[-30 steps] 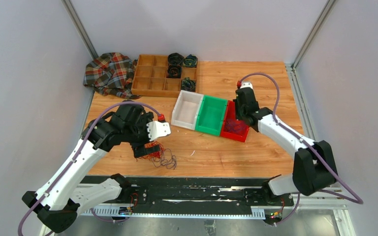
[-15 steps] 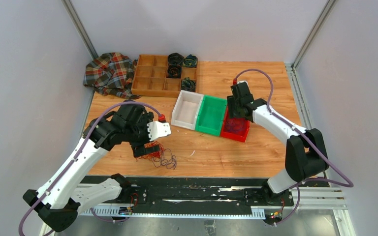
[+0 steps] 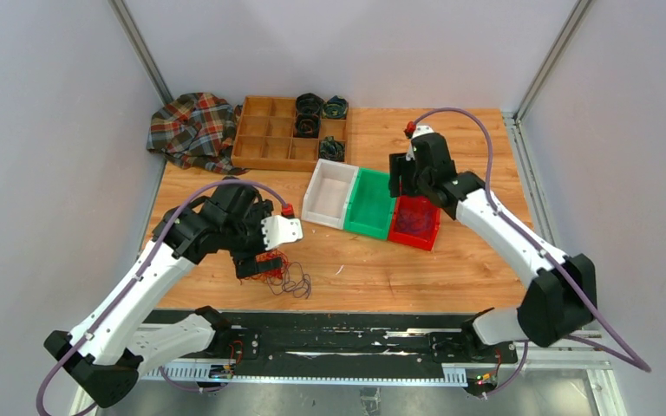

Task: Untangle the cables

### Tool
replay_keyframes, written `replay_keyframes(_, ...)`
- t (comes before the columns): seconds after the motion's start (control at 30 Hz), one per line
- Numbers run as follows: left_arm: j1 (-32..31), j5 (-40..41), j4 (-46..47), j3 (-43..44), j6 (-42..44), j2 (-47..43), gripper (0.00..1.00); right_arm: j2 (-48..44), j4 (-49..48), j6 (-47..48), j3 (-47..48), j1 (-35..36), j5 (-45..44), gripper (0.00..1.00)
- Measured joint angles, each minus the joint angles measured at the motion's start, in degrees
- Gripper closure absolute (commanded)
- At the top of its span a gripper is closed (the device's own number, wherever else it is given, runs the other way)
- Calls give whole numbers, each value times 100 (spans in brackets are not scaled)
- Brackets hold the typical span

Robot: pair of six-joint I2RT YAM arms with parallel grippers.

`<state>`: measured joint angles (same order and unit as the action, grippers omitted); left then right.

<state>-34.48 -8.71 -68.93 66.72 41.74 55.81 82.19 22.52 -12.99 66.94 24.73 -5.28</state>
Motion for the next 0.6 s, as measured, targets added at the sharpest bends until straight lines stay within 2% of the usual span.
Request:
replay_keyframes(0.07, 61, -33, 72, -195, 24, 37, 1, -326, -247, -120, -133, 326, 190, 38)
replay_keyframes(0.23, 581, -120, 455, -866, 138, 295, 0, -605, -1023, -505, -627, 1950, 507, 38)
replay_keyframes(0.33, 1075, -205, 693, -1049, 201, 538, 0, -201, -1488, -807, -925, 2717, 658, 37)
replay_keyframes(0.43, 1491, -328, 1014, -1213, 313, 678, 1, 330, -1886, -1134, -1263, 3191, 745, 37)
replay_keyframes(0.6, 1681, -634, 1403, -1639, 509, 680, 1, 1270, -2435, -1567, -1397, 3692, 866, 42)
